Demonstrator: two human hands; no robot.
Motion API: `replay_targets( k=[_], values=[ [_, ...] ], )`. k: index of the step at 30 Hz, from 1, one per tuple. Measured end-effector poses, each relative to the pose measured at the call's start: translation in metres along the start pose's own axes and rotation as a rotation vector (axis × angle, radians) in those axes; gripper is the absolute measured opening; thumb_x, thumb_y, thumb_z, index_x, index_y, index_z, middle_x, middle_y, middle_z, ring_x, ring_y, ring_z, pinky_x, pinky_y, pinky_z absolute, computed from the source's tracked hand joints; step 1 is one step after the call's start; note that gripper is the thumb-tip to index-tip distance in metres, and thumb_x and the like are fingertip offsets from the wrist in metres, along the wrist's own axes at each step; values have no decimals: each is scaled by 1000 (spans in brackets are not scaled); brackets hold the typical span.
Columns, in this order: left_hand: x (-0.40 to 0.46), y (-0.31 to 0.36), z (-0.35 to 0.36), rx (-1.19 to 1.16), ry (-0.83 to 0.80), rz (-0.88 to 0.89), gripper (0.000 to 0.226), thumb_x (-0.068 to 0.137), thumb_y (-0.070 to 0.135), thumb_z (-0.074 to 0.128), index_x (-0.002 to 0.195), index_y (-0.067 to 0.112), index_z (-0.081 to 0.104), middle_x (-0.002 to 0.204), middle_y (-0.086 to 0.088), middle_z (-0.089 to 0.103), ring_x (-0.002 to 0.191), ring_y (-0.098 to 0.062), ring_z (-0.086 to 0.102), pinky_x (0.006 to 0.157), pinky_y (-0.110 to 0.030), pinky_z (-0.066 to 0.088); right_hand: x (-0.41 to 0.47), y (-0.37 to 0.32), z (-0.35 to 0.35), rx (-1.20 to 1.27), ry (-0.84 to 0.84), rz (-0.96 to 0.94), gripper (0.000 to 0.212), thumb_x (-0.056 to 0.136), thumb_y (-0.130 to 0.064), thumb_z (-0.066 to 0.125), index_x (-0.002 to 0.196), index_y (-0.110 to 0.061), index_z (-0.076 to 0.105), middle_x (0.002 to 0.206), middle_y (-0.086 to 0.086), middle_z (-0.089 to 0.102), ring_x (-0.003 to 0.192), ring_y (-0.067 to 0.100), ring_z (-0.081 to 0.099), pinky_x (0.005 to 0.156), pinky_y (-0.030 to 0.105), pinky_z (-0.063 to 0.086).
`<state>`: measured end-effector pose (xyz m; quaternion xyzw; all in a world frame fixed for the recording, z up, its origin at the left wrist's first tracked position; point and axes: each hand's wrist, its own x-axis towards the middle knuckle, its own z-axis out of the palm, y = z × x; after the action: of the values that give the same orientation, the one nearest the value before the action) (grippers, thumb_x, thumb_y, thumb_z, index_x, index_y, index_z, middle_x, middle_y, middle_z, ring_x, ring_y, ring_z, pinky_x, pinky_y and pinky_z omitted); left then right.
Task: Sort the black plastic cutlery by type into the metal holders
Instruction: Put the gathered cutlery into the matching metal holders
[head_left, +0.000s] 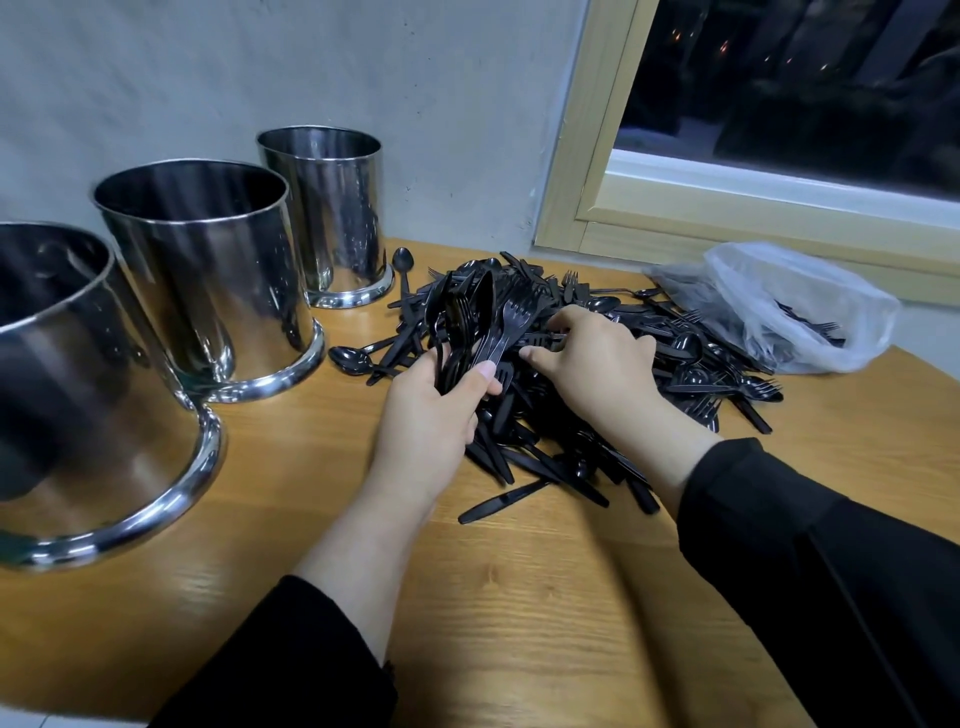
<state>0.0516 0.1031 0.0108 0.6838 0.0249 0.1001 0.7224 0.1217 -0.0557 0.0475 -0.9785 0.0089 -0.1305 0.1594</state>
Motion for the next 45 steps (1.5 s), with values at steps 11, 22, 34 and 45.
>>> replay_targets(
  k=[11, 22, 34, 45],
  values=[
    [0, 0, -1, -3, -4, 10, 13, 98, 33, 64, 87, 35, 70, 95, -29, 67, 57, -21, 44, 60, -41, 39, -1, 1, -9, 308, -19, 47, 13, 93, -23, 64, 103, -27, 71, 93, -8, 67, 94, 15, 61, 87, 30, 42],
    [1, -2, -1, 56, 33, 57, 15, 97, 39, 62, 85, 39, 71, 83, -14, 72, 58, -18, 54, 63, -40, 43, -46, 22, -99, 679, -134, -60, 25, 90, -20, 73, 114, -27, 74, 91, -8, 77, 88, 5, 71, 84, 16, 53],
    [-4, 3, 2, 42, -48, 57, 8, 101, 24, 64, 98, 19, 69, 84, 3, 77, 79, -39, 70, 61, -39, 51, -50, 19, -92, 621, 137, -162, 22, 100, -28, 61, 82, -19, 66, 63, -4, 67, 51, 4, 50, 51, 19, 40],
    [-10, 4, 3, -34, -269, 13, 8, 100, 22, 66, 102, 17, 71, 81, -13, 75, 56, -26, 52, 52, -33, 42, -41, 11, -66, 585, 99, -133, 19, 99, -28, 63, 83, -16, 64, 68, -4, 73, 60, 12, 65, 64, 26, 52]
  ],
)
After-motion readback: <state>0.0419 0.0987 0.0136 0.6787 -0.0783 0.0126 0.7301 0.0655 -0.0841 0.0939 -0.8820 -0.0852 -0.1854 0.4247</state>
